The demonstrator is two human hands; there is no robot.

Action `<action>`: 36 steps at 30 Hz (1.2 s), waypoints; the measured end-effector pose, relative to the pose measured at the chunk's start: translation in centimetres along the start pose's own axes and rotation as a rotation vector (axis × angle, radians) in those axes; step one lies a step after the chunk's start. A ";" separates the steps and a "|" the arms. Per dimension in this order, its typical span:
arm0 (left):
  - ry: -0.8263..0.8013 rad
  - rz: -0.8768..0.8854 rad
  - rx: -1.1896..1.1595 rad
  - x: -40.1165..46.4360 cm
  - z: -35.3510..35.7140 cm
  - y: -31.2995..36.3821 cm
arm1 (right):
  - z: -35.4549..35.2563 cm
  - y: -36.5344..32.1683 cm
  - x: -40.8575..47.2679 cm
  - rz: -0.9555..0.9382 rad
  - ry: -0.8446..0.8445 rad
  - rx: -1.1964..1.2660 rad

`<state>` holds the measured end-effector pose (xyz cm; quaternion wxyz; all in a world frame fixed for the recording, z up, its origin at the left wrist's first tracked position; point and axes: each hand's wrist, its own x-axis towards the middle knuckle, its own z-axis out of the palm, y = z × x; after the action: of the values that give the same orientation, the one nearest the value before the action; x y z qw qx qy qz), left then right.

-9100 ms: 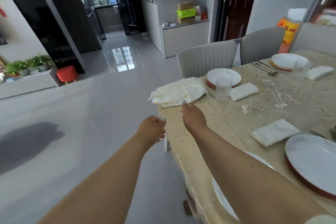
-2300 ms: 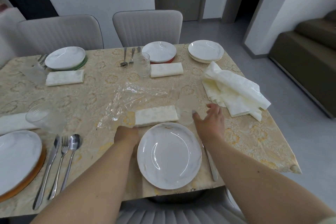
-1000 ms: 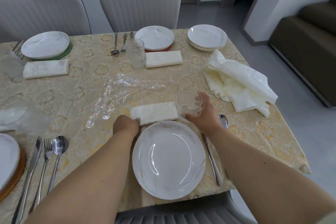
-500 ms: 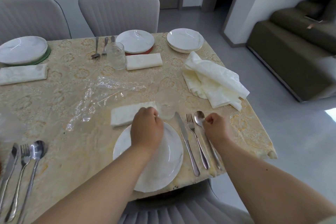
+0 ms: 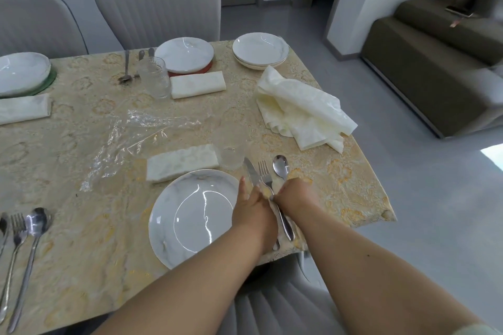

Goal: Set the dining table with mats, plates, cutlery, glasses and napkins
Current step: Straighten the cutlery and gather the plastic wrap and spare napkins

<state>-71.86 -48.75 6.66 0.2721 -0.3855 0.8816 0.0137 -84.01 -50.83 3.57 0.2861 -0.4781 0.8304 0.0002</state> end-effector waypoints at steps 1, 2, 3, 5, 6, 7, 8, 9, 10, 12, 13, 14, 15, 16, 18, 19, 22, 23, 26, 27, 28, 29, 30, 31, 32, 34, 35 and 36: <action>0.004 -0.026 0.009 0.0 0.1 0.0 | 0.0 0.1 0.0 0.009 -0.005 0.000; 0.012 -0.050 0.014 0.0 0.3 0.1 | 0.0 0.3 0.0 0.028 -0.009 0.021; 0.016 -0.063 0.018 0.0 0.3 0.1 | -0.1 0.5 0.0 0.052 -0.018 0.053; -0.006 -0.050 0.031 -0.1 0.0 0.2 | -0.1 0.8 0.2 0.095 -0.039 0.119; -0.014 -0.039 0.027 0.0 -0.2 0.2 | -0.1 0.9 0.2 0.108 -0.044 0.142; -0.015 -0.035 0.012 0.0 -0.3 0.2 | -0.1 1.0 0.2 0.111 -0.044 0.151; -0.011 -0.037 -0.003 0.0 -0.3 0.2 | -0.2 1.0 0.2 0.108 -0.045 0.145; -0.003 -0.045 -0.009 -0.1 -0.2 0.2 | -0.2 1.0 0.2 0.101 -0.047 0.130; 0.004 -0.057 -0.012 -0.2 -0.2 0.2 | -0.3 1.0 0.2 0.096 -0.048 0.118; 0.003 -0.088 -0.007 -0.2 -0.2 0.3 | -0.2 0.9 0.3 0.091 -0.049 0.119; -0.002 -0.094 -0.002 -0.1 -0.2 0.2 | -0.1 0.9 0.4 0.090 -0.048 0.133; -0.004 -0.093 0.001 0.0 -0.3 0.3 | 0.0 1.1 0.4 0.091 -0.047 0.144; -0.001 -0.087 -0.001 0.0 -0.4 0.2 | 0.1 1.1 0.5 0.091 -0.045 0.153; 0.002 -0.080 -0.006 0.1 -0.4 0.2 | 0.1 1.2 0.5 0.090 -0.046 0.157; -0.013 -0.073 -0.003 0.0 -0.5 0.3 | -0.1 1.2 0.4 0.090 -0.053 0.162; -0.026 -0.074 0.001 0.0 -0.4 0.3 | -0.2 1.2 0.4 0.088 -0.057 0.160; -0.049 -0.079 0.011 0.2 -0.5 0.1 | -0.1 1.0 0.5 0.085 -0.080 0.160; -0.046 -0.072 0.015 0.2 -0.6 0.0 | 0.0 1.0 0.5 0.085 -0.084 0.164; -0.014 -0.058 0.024 0.1 -0.8 -0.4 | 0.1 1.1 0.5 0.088 -0.079 0.171; -0.006 -0.059 0.024 0.1 -0.7 -0.4 | 0.1 1.1 0.5 0.088 -0.073 0.168; -0.001 -0.059 0.029 0.0 -0.7 -0.5 | 0.2 1.0 0.5 0.086 -0.070 0.159; 0.003 -0.057 0.040 0.0 -0.6 -0.5 | 0.2 1.0 0.4 0.085 -0.066 0.146; 0.007 -0.054 0.051 -0.1 -0.6 -0.5 | 0.2 0.9 0.4 0.088 -0.062 0.136; 0.013 -0.051 0.058 -0.1 -0.6 -0.6 | 0.3 0.8 0.3 0.089 -0.058 0.132; 0.019 -0.046 0.062 -0.1 -0.7 -0.6 | 0.2 0.8 0.3 0.091 -0.055 0.138; 0.031 -0.035 0.070 -0.2 -0.9 -0.6 | 0.2 0.9 0.4 0.097 -0.048 0.155; 0.035 -0.032 0.074 -0.3 -1.1 -0.5 | 0.2 0.9 0.3 0.094 -0.046 0.150; 0.038 -0.032 0.076 -0.4 -1.1 -0.5 | 0.2 0.8 0.3 0.089 -0.047 0.138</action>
<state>-71.85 -49.13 7.89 0.2700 -0.3890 0.8802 -0.0313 -84.72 -50.59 3.06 0.3376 -0.4196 0.8419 -0.0331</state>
